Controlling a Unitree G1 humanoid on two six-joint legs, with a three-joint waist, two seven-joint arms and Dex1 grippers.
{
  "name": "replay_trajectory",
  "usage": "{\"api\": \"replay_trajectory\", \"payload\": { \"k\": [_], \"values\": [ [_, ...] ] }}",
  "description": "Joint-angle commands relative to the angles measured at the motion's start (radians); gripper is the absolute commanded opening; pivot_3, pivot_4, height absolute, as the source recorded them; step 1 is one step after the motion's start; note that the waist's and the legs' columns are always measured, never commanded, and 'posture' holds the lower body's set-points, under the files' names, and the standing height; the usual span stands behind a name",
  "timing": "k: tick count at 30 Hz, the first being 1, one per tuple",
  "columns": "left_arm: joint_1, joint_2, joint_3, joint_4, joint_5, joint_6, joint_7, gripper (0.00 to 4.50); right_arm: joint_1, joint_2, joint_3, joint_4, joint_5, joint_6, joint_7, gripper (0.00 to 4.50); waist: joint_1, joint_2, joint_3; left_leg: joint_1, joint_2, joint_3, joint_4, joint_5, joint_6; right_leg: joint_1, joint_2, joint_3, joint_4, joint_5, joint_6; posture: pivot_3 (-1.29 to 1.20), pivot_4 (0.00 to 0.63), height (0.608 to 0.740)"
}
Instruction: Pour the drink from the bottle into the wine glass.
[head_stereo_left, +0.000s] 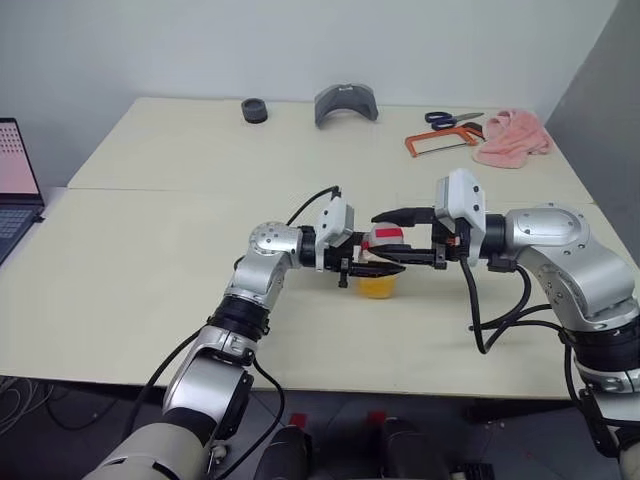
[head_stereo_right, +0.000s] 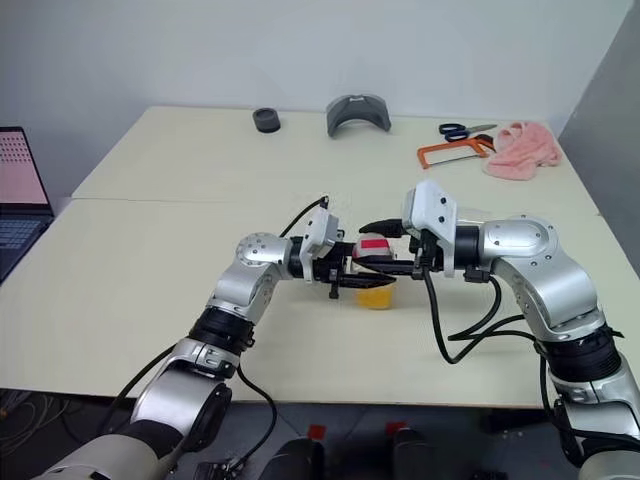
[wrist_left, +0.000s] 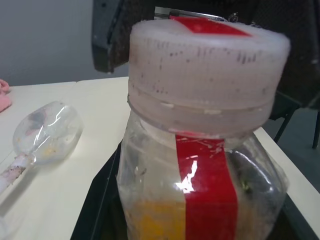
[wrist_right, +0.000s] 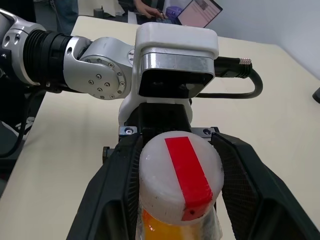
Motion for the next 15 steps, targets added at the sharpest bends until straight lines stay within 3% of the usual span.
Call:
{"api": "replay_trajectory", "payload": {
  "k": [1,4,8,11,15],
  "values": [
    [0.002,-0.003,0.030,-0.049,-0.013,0.013,0.066,1.71,0.047,0.023,-0.077,-0.086,0.014,-0.008,-0.086,2.87,0.001,0.000,0.000,0.000,0.000,0.000,0.000,0.000,0.000,0.000,-0.001,0.000,0.000,0.000,0.000,0.00,0.150,0.740],
    [0.015,-0.009,0.039,-0.054,-0.014,0.015,0.109,1.71,0.118,0.016,-0.168,-0.215,0.069,0.078,-0.183,3.87,0.004,0.000,0.000,-0.003,0.000,-0.004,0.005,0.000,0.000,0.000,-0.002,0.000,0.001,0.000,0.000,0.00,0.150,0.740],
    [0.015,-0.020,0.046,-0.038,-0.004,-0.007,0.157,1.71,0.214,0.076,-0.230,-0.390,0.142,0.219,-0.378,3.91,0.005,0.000,0.000,-0.009,0.000,-0.011,0.009,0.000,0.000,-0.001,-0.002,-0.002,0.000,0.000,0.001,0.00,0.150,0.740],
    [0.004,-0.035,0.045,-0.009,0.005,-0.029,0.185,1.71,0.277,0.190,-0.148,-0.473,0.031,0.239,-0.592,3.91,0.003,0.001,0.000,-0.009,0.000,-0.013,0.010,0.000,0.000,-0.001,-0.002,-0.002,0.001,0.000,0.001,0.00,0.150,0.740],
    [-0.005,-0.050,0.035,0.006,0.006,-0.041,0.179,1.71,0.308,0.306,-0.046,-0.472,-0.114,0.214,-0.773,3.91,0.001,0.001,0.000,-0.009,-0.002,-0.012,0.010,0.000,0.000,-0.003,0.000,-0.003,0.003,0.000,0.001,0.00,0.150,0.740]
  ]
}}
